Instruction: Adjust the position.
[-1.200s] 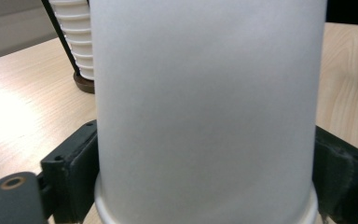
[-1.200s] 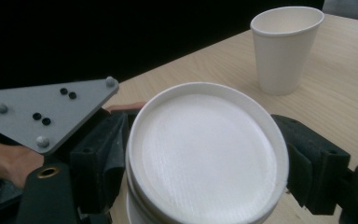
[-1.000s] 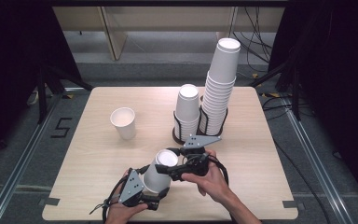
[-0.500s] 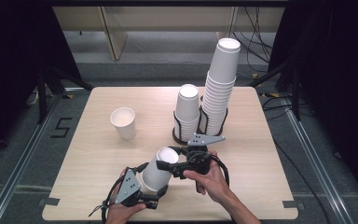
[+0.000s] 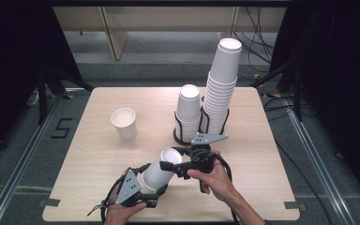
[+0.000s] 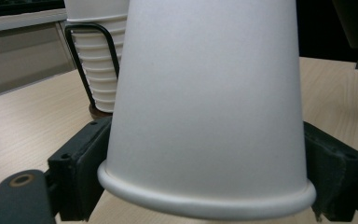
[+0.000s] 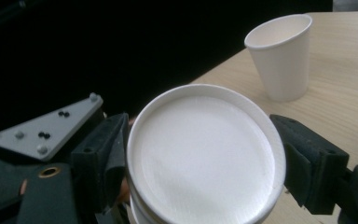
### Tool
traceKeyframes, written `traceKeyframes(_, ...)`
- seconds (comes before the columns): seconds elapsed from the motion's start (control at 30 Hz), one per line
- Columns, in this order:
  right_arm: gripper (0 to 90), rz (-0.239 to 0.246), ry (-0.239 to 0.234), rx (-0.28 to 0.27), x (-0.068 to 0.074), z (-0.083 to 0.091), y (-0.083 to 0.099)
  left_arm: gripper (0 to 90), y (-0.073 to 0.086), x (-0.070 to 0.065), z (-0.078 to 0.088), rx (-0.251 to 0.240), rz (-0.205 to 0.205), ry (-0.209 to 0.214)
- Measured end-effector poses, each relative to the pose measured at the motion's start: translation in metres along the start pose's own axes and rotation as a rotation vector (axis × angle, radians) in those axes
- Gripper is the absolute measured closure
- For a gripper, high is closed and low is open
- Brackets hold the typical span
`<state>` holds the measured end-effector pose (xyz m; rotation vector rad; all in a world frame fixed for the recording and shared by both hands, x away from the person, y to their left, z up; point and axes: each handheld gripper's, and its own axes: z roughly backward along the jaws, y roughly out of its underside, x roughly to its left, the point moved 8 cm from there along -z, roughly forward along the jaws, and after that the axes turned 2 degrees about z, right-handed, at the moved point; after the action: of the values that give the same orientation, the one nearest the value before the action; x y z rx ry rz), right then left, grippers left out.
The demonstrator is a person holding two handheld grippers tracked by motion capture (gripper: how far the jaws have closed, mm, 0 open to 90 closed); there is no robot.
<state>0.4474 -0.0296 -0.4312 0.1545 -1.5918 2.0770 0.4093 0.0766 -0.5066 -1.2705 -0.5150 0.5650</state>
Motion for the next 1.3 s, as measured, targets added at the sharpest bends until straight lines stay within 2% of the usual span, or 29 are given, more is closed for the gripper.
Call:
traceKeyframes(0.03,22.4,0.018,0.001,0.011,0.000,0.000,0.000,14.7,-0.001,0.000,-0.001,-0.008,-0.004,0.012)
traceKeyframes(0.07,20.9,0.042,0.006,0.026,-0.001,0.000,0.001,14.8,-0.001,-0.001,0.001,0.010,-0.010,0.010)
traceKeyframes(0.1,19.7,0.039,0.007,0.056,0.001,0.002,0.003,14.9,0.000,-0.001,0.001,0.020,-0.018,0.018)
traceKeyframes(0.2,17.8,0.126,0.017,0.088,0.000,0.005,0.002,14.8,0.004,0.000,0.003,0.072,-0.072,0.031)
traceKeyframes(0.3,17.1,0.167,0.018,0.139,0.003,0.010,0.003,15.4,0.006,-0.002,0.005,0.112,-0.104,0.038)
traceKeyframes(0.4,16.9,0.247,0.060,0.193,0.003,0.016,0.003,15.5,0.008,-0.004,0.006,0.169,-0.137,0.066)
traceKeyframes(0.43,16.9,0.309,0.067,0.217,0.004,0.017,0.004,15.4,0.009,-0.004,0.006,0.186,-0.153,0.070)
traceKeyframes(0.47,16.8,0.342,0.069,0.238,0.006,0.018,0.005,15.5,0.011,-0.004,0.006,0.206,-0.164,0.065)
traceKeyframes(0.57,17.0,0.435,0.070,0.303,0.007,0.021,0.009,15.5,0.018,-0.006,0.006,0.261,-0.193,0.092)
traceKeyframes(0.6,17.2,0.457,0.071,0.338,0.008,0.022,0.012,15.6,0.019,-0.009,0.006,0.272,-0.187,0.102)
traceKeyframes(0.67,17.5,0.502,0.061,0.388,0.011,0.022,0.018,15.7,0.020,-0.010,0.007,0.295,-0.217,0.105)
traceKeyframes(0.7,17.8,0.517,0.059,0.405,0.012,0.021,0.021,15.8,0.019,-0.011,0.007,0.302,-0.224,0.120)
traceKeyframes(0.8,17.9,0.575,0.054,0.473,0.015,0.018,0.030,15.9,0.019,-0.016,0.007,0.313,-0.247,0.129)
traceKeyframes(0.83,17.9,0.607,0.058,0.503,0.016,0.016,0.033,16.0,0.019,-0.017,0.008,0.331,-0.268,0.136)
traceKeyframes(0.9,18.4,0.658,0.053,0.553,0.016,0.013,0.039,16.0,0.018,-0.019,0.008,0.334,-0.283,0.145)
traceKeyframes(0.93,19.3,0.681,0.043,0.579,0.017,0.012,0.043,16.0,0.017,-0.019,0.009,0.346,-0.311,0.153)
traceKeyframes(0.97,18.9,0.678,0.054,0.599,0.019,0.012,0.046,16.0,0.016,-0.022,0.009,0.332,-0.299,0.154)
traceKeyframes(1.0,18.9,0.690,0.064,0.621,0.019,0.011,0.049,16.1,0.016,-0.022,0.010,0.342,-0.316,0.165)
traceKeyframes(1.03,18.9,0.726,0.057,0.639,0.017,0.009,0.051,16.1,0.016,-0.023,0.011,0.347,-0.321,0.168)
traceKeyframes(1.07,18.8,0.724,0.039,0.666,0.018,0.009,0.055,16.1,0.016,-0.023,0.011,0.348,-0.326,0.168)
traceKeyframes(1.1,18.3,0.731,0.039,0.674,0.018,0.009,0.057,16.2,0.016,-0.024,0.010,0.345,-0.329,0.176)
traceKeyframes(1.13,18.1,0.737,0.038,0.688,0.017,0.009,0.059,16.1,0.016,-0.026,0.009,0.326,-0.314,0.179)
traceKeyframes(1.2,21.9,0.761,0.037,0.703,0.015,0.009,0.061,15.6,0.017,-0.026,0.011,0.319,-0.326,0.189)
traceKeyframes(1.23,22.4,0.766,0.025,0.700,0.015,0.009,0.061,14.7,0.017,-0.024,0.011,0.308,-0.332,0.193)
traceKeyframes(1.3,23.1,0.748,-0.007,0.675,0.016,0.012,0.059,13.1,0.015,-0.025,0.011,0.259,-0.305,0.217)
